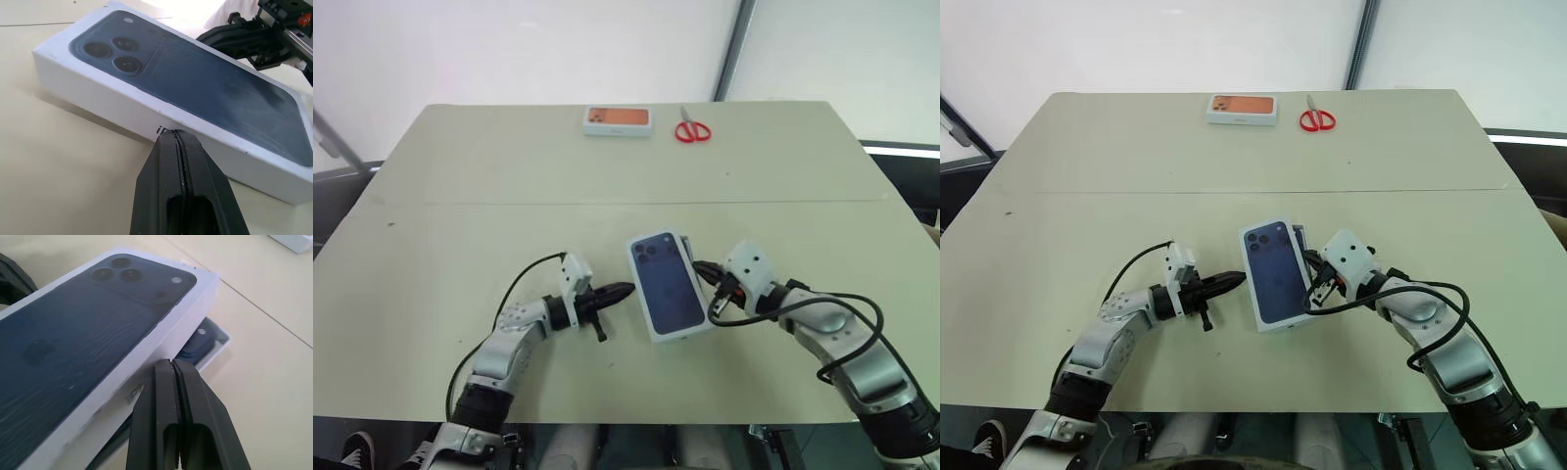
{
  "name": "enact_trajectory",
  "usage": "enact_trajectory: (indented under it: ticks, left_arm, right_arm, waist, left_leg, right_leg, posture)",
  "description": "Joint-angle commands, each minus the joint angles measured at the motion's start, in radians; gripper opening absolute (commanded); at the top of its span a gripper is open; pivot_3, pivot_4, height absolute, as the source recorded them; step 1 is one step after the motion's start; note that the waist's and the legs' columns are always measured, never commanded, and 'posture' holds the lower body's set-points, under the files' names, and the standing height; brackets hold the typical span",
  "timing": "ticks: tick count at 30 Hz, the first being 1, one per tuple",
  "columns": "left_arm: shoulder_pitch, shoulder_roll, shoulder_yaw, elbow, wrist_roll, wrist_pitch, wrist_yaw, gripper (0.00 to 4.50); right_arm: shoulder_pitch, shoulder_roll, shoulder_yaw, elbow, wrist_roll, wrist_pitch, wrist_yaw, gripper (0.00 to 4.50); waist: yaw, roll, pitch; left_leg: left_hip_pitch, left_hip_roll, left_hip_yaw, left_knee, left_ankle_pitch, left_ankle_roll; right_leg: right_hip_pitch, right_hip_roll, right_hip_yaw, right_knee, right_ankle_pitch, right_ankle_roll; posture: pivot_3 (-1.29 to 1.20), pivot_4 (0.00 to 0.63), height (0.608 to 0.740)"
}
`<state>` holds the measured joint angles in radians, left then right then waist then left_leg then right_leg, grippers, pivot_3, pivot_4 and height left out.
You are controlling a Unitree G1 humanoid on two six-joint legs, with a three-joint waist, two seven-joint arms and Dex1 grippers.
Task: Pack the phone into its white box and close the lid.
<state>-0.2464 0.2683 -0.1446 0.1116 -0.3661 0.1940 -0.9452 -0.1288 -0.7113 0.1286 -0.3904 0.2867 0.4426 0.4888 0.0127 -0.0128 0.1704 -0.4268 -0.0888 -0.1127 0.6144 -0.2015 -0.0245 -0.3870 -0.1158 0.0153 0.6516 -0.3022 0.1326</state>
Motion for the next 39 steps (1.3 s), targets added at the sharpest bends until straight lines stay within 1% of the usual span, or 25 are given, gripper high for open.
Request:
enact_trajectory:
  ticks: [1,7,13,21,25,30,36,39]
  left_arm:
    - [-0.027,-0.021,-0.006,0.025,0.01,-0.031,-0.003,0.0]
    - [-0.064,-0.054,-0.003,0.035,0.006,-0.017,0.012,0.0]
    - [-0.089,-0.079,-0.008,0.025,0.0,-0.002,0.02,0.0]
    - [-0.081,-0.059,0.009,0.03,0.008,-0.007,0.033,0.0]
    - [-0.097,-0.069,0.01,0.038,0.01,-0.009,0.045,0.0]
    - [-0.127,-0.099,0.009,0.057,0.006,0.012,0.07,0.0]
    - [-0.127,-0.097,0.014,0.057,0.006,0.025,0.079,0.0]
    - [-0.123,-0.081,0.016,0.053,0.018,0.02,0.08,0.0]
  right_arm:
    - [-0.013,0.016,-0.029,-0.036,-0.017,0.008,0.006,0.06]
    - [0.0,0.01,-0.036,-0.039,-0.062,0.01,0.016,0.06]
    - [-0.019,0.03,-0.05,0.001,-0.091,0.029,0.012,0.06]
    - [-0.063,0.081,-0.013,0.017,-0.134,0.04,0.021,0.06]
    - [-0.078,0.108,-0.016,0.026,-0.145,0.056,0.014,0.06]
    - [-0.078,0.089,0.022,0.049,-0.206,0.051,0.036,0.06]
    - [-0.085,0.116,0.023,0.051,-0.229,0.069,0.033,0.06]
    - [-0.069,0.09,0.055,0.046,-0.272,0.049,0.052,0.06]
  waist:
    - [0.0,0.0,0.0]
    - [-0.001,0.0,0.0]
    - [0.0,0.0,0.0]
    - [-0.002,0.0,0.0]
    - [-0.003,0.0,0.0]
    - [-0.001,0.0,0.0]
    - [-0.002,0.0,0.0]
    - [-0.002,0.0,0.0]
  left_leg:
    - [0.0,0.0,0.0,0.0,0.0,0.0]
    - [0.0,0.0,0.0,0.0,0.0,0.0]
    - [0.0,0.0,0.0,0.001,0.0,0.0]
    - [0.0,0.0,0.0,0.0,0.0,0.0]
    - [0.0,0.0,0.0,0.0,0.0,0.0]
    - [0.0,-0.001,0.0,0.001,0.0,0.0]
    - [0.0,-0.001,0.0,0.001,0.0,0.0]
    - [0.0,-0.001,0.0,0.001,0.0,0.0]
  right_leg:
    - [0.0,0.0,0.0,0.0,0.0,0.0]
    - [0.0,0.0,0.0,0.0,0.0,0.0]
    - [0.0,0.0,0.0,0.001,0.0,0.0]
    - [-0.001,0.0,0.0,0.002,0.0,0.0]
    - [-0.001,0.001,0.0,0.002,0.0,0.0]
    - [0.0,0.001,0.0,0.002,0.0,0.0]
    - [-0.001,0.001,0.0,0.003,0.0,0.0]
    - [0.0,0.001,0.0,0.003,0.0,0.0]
  posture:
    - [0.0,0.15,0.74]
    - [0.0,0.15,0.74]
    - [0.0,0.15,0.74]
    - [0.0,0.15,0.74]
    - [0.0,0.15,0.74]
    - [0.0,0.15,0.74]
    - [0.0,0.15,0.74]
    - [0.0,0.15,0.74]
